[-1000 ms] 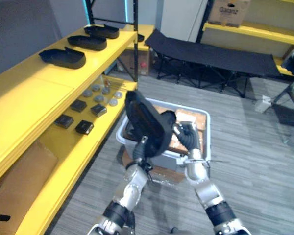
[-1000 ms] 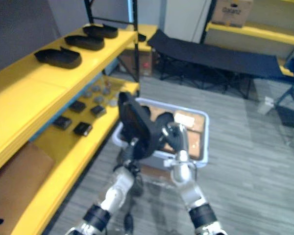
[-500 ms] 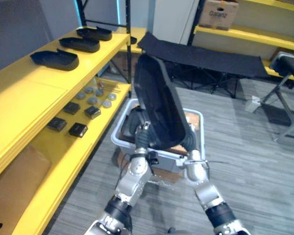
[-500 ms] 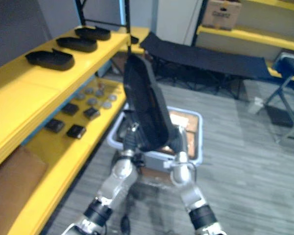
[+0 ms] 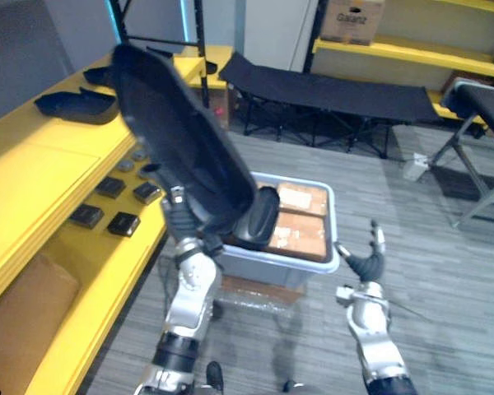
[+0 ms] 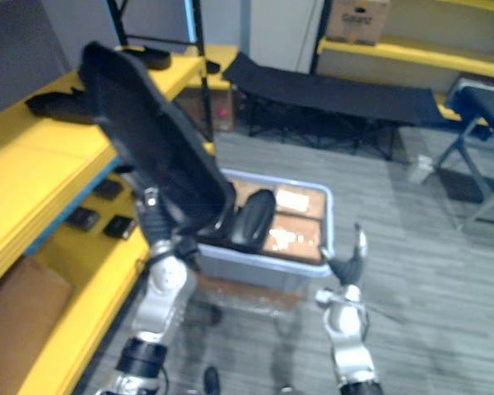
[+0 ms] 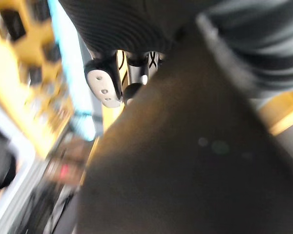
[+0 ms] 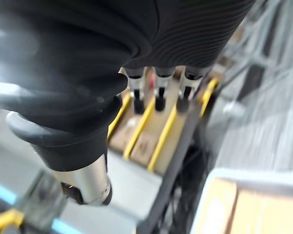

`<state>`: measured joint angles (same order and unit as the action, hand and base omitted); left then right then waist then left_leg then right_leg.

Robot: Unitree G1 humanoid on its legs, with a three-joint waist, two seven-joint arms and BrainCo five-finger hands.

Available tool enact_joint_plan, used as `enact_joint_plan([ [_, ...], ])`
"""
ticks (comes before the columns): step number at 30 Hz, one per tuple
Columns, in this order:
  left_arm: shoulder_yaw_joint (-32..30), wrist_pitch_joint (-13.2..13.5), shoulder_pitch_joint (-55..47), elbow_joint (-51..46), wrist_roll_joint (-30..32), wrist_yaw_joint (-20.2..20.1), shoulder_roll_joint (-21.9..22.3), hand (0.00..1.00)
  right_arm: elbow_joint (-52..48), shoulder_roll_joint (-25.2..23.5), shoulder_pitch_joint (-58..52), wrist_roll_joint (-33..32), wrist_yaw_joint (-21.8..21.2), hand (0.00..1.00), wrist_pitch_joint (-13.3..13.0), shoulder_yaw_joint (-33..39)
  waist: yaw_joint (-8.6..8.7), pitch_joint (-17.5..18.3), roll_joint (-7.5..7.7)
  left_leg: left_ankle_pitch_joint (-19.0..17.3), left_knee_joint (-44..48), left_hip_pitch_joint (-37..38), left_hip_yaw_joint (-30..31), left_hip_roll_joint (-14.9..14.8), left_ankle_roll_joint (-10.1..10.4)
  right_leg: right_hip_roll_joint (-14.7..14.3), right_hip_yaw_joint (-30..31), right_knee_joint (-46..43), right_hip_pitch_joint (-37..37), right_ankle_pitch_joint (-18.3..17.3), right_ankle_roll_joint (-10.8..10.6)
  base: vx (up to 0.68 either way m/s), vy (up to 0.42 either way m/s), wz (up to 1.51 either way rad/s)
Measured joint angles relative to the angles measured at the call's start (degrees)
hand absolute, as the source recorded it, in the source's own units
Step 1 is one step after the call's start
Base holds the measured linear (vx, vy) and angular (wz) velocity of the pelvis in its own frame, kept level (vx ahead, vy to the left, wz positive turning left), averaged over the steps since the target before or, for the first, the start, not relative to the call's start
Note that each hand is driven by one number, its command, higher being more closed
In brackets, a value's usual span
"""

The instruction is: Walk over and take plastic housings, then place them on the shelf

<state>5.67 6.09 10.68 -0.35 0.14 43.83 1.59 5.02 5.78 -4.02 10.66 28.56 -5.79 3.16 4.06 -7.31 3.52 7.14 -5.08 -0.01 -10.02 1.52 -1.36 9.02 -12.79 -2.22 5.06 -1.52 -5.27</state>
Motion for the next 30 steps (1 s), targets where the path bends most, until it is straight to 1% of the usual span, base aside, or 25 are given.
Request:
enact_joint_plan([
  [2,-0.94,-0.29,-0.95,-1.68,3.56,0.82,-0.03,1.0,-0.62,-0.4,-0.79,-2.32,-1.35,0.0,-0.02,0.97,0.15,0.24,-0.43,-0.02,-0.01,0.04,-0.05,0.05,-0.02,0.08,0.05,-0.07,-0.01,-0.04,-0.03,0.0,0.0,0.0],
  [3,-1.15,-0.68,-2.2,-4.31,7.24,1.16,-0.03,1.0,-1.06,-1.21,-1.92,-4.8,-2.91,0.0,-0.03,1.73,0.17,0.48,-0.85,-0.03,-0.02,0.07,-0.06,0.1,-0.04,0.14,0.06,-0.12,0.0,-0.07,-0.06,0.0,0.0,0.0],
  [4,-1.16,-0.78,-2.65,-5.25,8.76,1.21,-0.03,1.0,-1.34,-1.61,-2.47,-6.02,-3.72,0.0,-0.02,1.88,0.15,0.57,-1.01,-0.03,-0.02,0.07,-0.06,0.12,-0.04,0.16,0.06,-0.15,0.0,-0.08,-0.08,0.0,0.0,0.0],
  [5,-1.64,-1.01,-3.82,-7.09,12.26,1.3,-0.06,1.0,-1.82,-2.35,-3.31,-8.05,-5.17,0.0,-0.02,1.83,0.16,0.8,-1.4,-0.04,-0.02,0.1,-0.07,0.13,-0.04,0.19,0.06,-0.2,0.0,-0.1,-0.09,0.0,0.0,0.0],
  [6,-2.21,-1.7,-4.8,-8.29,16.27,1.7,0.02,1.0,-2.43,-3.0,-4.16,-9.61,-6.45,0.0,-0.03,1.83,0.16,1.05,-1.83,-0.04,-0.03,0.15,-0.09,0.15,-0.04,0.23,0.07,-0.22,0.03,-0.1,-0.1,0.0,0.0,0.0],
  [7,-2.28,-2.18,-5.31,-8.78,18.4,1.89,0.03,1.0,-2.48,-3.29,-4.39,-10.19,-7.19,0.0,-0.04,1.82,0.15,1.18,-2.04,-0.04,-0.03,0.17,-0.09,0.15,-0.04,0.23,0.07,-0.24,0.04,-0.11,-0.11,0.0,0.0,0.0],
  [8,-2.71,-3.35,-6.43,-9.84,21.97,2.05,-0.16,1.0,-2.5,-3.69,-4.86,-11.43,-8.81,0.0,-0.04,1.8,0.16,1.38,-2.37,-0.04,-0.04,0.25,-0.09,0.13,-0.04,0.24,0.07,-0.3,0.1,-0.15,-0.17,0.0,0.0,0.0],
  [9,-2.79,-3.77,-7.01,-10.2,23.6,2.07,-0.26,1.0,-2.52,-3.8,-5.02,-12.24,-9.64,0.0,-0.03,1.79,0.15,1.48,-2.54,-0.04,-0.04,0.27,-0.09,0.13,-0.04,0.24,0.07,-0.33,0.11,-0.18,-0.22,0.0,0.0,0.0],
  [11,-2.83,-5.21,-9.34,-10.96,28.69,2.06,-1.31,1.0,-3.78,-3.92,-6.11,-15.29,-13.01,0.0,-0.03,1.6,0.08,1.83,-3.11,-0.04,-0.05,0.27,-0.08,0.12,-0.03,0.25,0.07,-0.35,0.12,-0.23,-0.29,0.0,0.0,0.0],
  [13,-3.6,-5.4,-11.13,-10.97,31.3,2.08,-1.66,1.0,-4.55,-3.92,-6.51,-18.03,-15.68,0.0,-0.03,1.38,0.05,1.96,-3.33,-0.04,-0.05,0.26,-0.07,0.12,-0.03,0.26,0.06,-0.34,0.12,-0.27,-0.35,0.0,0.0,0.0],
  [15,-4.28,-5.24,-12.47,-10.99,31.62,2.0,-2.24,1.0,-4.56,-3.96,-6.51,-20.81,-18.0,0.0,-0.03,1.25,0.01,1.96,-3.33,-0.03,-0.05,0.12,0.02,0.12,-0.02,0.25,-0.02,-0.28,0.09,-0.28,-0.36,0.0,0.0,0.0],
  [17,-5.63,-3.22,-14.47,-12.12,25.85,0.4,-3.29,1.0,-4.56,-4.22,-6.53,-24.12,-20.91,0.0,-0.03,1.2,-0.04,1.96,-3.32,-0.03,-0.05,-0.05,0.14,0.17,-0.03,0.27,-0.14,-0.08,0.08,-0.28,-0.36,0.0,0.0,0.0],
  [18,-6.08,-2.29,-15.08,-12.67,24.37,-0.25,-3.38,1.0,-4.56,-4.24,-6.53,-24.8,-21.46,0.0,-0.02,1.18,-0.07,1.96,-3.32,-0.04,-0.05,-0.09,0.17,0.2,-0.03,0.3,-0.19,-0.04,0.09,-0.28,-0.36,0.01,0.003,0.03],
  [20,-7.88,0.97,-17.11,-14.78,21.09,-2.32,-3.38,1.0,-4.56,-4.24,-6.53,-27.4,-23.56,0.0,-0.01,1.22,-0.19,1.96,-3.32,-0.09,-0.05,-0.19,0.52,0.4,-0.09,0.48,-0.63,-0.03,0.22,-0.29,-0.32,0.02,0.002,0.1],
  [22,-8.66,2.27,-18.14,-16.63,19.14,-3.13,-3.35,1.0,-4.55,-4.25,-6.53,-28.9,-24.74,0.0,-0.01,1.34,-0.19,1.96,-3.32,-0.08,-0.04,-0.29,1.26,0.65,-0.1,0.67,-1.35,-0.05,0.53,-0.44,-0.32,0.02,-0.001,0.2],
  [24,-10.81,3.7,-18.97,-17.63,17.89,-3.65,-3.35,1.0,-4.56,-4.24,-6.48,-30.63,-25.46,0.0,-0.02,1.36,-0.41,2.01,-3.4,-0.13,-0.04,-0.12,1.87,0.93,-0.15,0.87,-1.98,-0.07,1.04,-0.74,-0.46,0.02,-0.001,0.17],
  [25,-11.69,3.94,-19.3,-17.86,17.8,-3.63,-3.36,1.0,-4.56,-4.24,-6.41,-30.94,-25.68,0.0,-0.02,1.37,-0.48,2.05,-3.46,-0.14,-0.04,-0.14,2.0,0.99,-0.17,0.95,-2.27,-0.07,1.1,-0.8,-0.5,0.02,0.002,0.14],
  [27,-15.61,3.95,-20.59,-18.96,17.69,-3.47,-3.39,1.0,-4.56,-4.23,-6.34,-32.37,-26.52,0.0,-0.19,1.59,-0.74,2.06,-3.54,-0.13,-0.04,-0.58,3.19,1.29,-0.16,1.05,-3.24,-0.14,1.25,-1.1,-0.53,0.02,-0.001,0.21],
  [28,-16.8,3.95,-20.95,-19.13,17.67,-3.4,-3.39,1.0,-4.56,-4.22,-6.26,-32.39,-26.81,0.0,-0.32,1.65,-1.05,2.06,-3.54,-0.12,-0.04,-0.69,3.34,1.31,-0.15,1.06,-3.51,-0.15,1.25,-1.18,-0.51,0.02,-0.011,0.22],
  [29,-19.36,3.96,-21.69,-19.38,17.64,-2.97,-3.42,1.0,-4.58,-4.19,-5.95,-32.38,-27.43,0.0,-0.71,1.66,-1.68,2.06,-3.54,-0.09,-0.03,-0.99,3.84,1.38,-0.11,1.06,-4.13,-0.1,1.32,-1.32,-0.54,0.04,-0.019,0.32],
  [30,-21.92,3.96,-22.49,-19.45,17.48,-2.12,-3.4,1.0,-4.57,-4.1,-5.37,-32.38,-27.51,0.0,-0.73,1.66,-1.9,2.06,-3.53,0.02,-0.03,-1.19,5.06,1.64,0.03,1.09,-5.22,-0.1,2.03,-1.58,-0.58,0.04,-0.024,0.38],
])
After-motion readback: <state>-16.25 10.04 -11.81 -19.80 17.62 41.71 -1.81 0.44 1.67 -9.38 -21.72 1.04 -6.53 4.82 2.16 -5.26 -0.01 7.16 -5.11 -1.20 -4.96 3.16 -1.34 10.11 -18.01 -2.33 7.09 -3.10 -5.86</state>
